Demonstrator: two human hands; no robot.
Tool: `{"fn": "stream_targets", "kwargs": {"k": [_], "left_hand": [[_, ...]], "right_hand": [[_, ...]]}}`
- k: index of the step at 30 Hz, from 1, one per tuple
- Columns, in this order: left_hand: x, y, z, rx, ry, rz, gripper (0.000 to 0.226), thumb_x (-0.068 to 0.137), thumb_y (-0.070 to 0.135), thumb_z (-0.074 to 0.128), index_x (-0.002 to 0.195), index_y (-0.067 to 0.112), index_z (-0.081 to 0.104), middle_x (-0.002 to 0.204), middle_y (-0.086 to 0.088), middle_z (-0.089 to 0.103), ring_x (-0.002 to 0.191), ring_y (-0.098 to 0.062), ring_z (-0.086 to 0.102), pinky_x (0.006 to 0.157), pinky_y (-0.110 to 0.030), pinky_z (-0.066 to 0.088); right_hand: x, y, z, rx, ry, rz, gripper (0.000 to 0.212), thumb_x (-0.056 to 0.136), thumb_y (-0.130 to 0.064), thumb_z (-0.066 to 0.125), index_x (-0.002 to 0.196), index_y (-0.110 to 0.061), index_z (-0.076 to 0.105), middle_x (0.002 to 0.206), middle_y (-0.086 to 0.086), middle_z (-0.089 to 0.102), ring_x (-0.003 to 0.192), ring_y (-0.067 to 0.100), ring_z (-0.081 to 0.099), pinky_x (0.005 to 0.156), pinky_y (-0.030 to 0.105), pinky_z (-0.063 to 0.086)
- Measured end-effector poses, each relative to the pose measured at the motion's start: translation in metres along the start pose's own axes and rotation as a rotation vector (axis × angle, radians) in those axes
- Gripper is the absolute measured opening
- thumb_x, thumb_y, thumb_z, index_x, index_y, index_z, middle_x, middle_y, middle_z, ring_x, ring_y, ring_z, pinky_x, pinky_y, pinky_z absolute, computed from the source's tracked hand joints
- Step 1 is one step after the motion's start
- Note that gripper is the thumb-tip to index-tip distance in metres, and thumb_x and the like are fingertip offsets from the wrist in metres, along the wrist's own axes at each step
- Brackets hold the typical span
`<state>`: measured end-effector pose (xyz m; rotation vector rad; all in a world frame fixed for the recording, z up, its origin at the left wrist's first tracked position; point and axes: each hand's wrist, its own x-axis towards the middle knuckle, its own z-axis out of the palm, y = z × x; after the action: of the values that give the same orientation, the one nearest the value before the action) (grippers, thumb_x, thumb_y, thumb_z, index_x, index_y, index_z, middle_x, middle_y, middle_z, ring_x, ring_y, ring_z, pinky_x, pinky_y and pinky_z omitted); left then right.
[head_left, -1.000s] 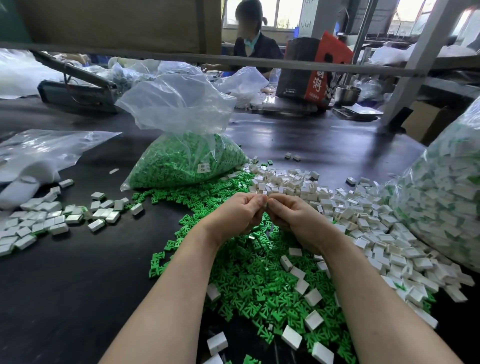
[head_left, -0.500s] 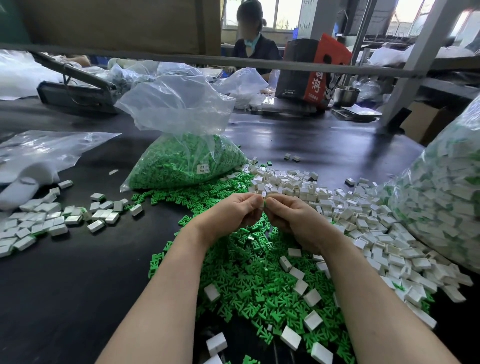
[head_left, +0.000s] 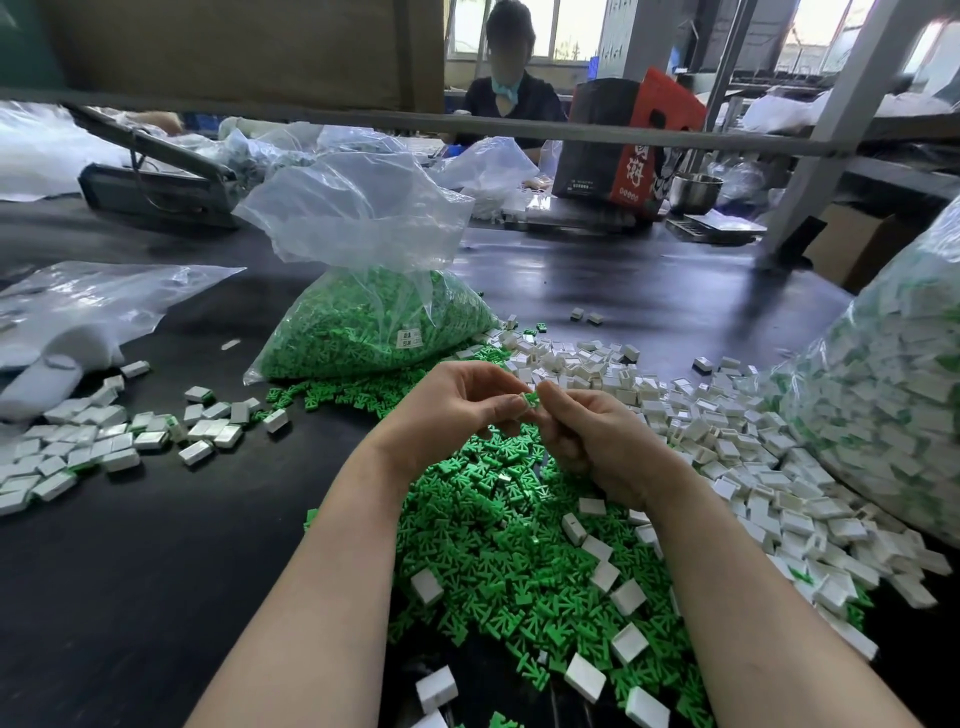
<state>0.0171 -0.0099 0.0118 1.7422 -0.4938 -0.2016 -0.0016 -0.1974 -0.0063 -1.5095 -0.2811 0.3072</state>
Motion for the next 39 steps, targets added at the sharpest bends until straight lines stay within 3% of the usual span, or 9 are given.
{"fn": "stream_targets", "kwargs": {"k": [5, 8, 18, 26, 39], "left_hand": [[0.002, 0.004, 0.007, 0.015, 0.048, 0.067, 0.008, 0.085, 0.008, 0.071, 0.091, 0.013, 0.072, 0.074, 0.009, 0.072, 0.071, 0.0, 0.064, 0.069, -0.012, 0.048], [0.003, 0.007, 0.013, 0.008, 0.033, 0.064, 0.009, 0.086, 0.004, 0.07, 0.087, 0.013, 0.07, 0.067, 0.011, 0.07, 0.065, 0.001, 0.062, 0.066, -0.013, 0.05], [0.007, 0.0, 0.018, -0.067, 0.046, 0.061, 0.011, 0.09, 0.005, 0.064, 0.09, 0.015, 0.068, 0.076, 0.01, 0.073, 0.079, -0.003, 0.068, 0.076, -0.017, 0.053], [0.007, -0.001, 0.018, -0.065, 0.06, 0.079, 0.015, 0.09, 0.001, 0.063, 0.088, 0.016, 0.068, 0.075, 0.01, 0.071, 0.077, -0.002, 0.067, 0.075, -0.015, 0.052], [0.004, 0.003, 0.016, -0.094, 0.045, 0.103, 0.019, 0.09, -0.002, 0.061, 0.087, 0.016, 0.068, 0.074, 0.01, 0.072, 0.075, -0.003, 0.068, 0.073, -0.015, 0.052]], "right_hand": [[0.002, 0.001, 0.0, 0.134, -0.124, 0.074, 0.051, 0.086, -0.063, 0.047, 0.081, -0.015, 0.062, 0.063, 0.002, 0.051, 0.049, 0.01, 0.041, 0.04, 0.018, 0.028], [0.004, 0.003, 0.002, 0.229, -0.183, 0.082, 0.048, 0.09, -0.058, 0.041, 0.083, -0.017, 0.066, 0.067, 0.006, 0.055, 0.051, 0.011, 0.045, 0.041, 0.017, 0.031], [0.005, 0.008, -0.002, 0.341, -0.187, 0.053, 0.047, 0.096, -0.05, 0.037, 0.092, -0.009, 0.059, 0.07, 0.009, 0.056, 0.057, 0.012, 0.049, 0.047, 0.019, 0.034], [0.003, 0.009, 0.003, 0.32, -0.086, -0.005, 0.039, 0.097, -0.042, 0.036, 0.099, -0.006, 0.052, 0.064, 0.005, 0.051, 0.055, 0.012, 0.045, 0.054, 0.024, 0.029], [0.001, 0.011, 0.004, 0.389, -0.089, -0.04, 0.033, 0.095, -0.035, 0.045, 0.102, -0.004, 0.056, 0.068, 0.004, 0.057, 0.06, 0.01, 0.053, 0.056, 0.019, 0.043]]}}
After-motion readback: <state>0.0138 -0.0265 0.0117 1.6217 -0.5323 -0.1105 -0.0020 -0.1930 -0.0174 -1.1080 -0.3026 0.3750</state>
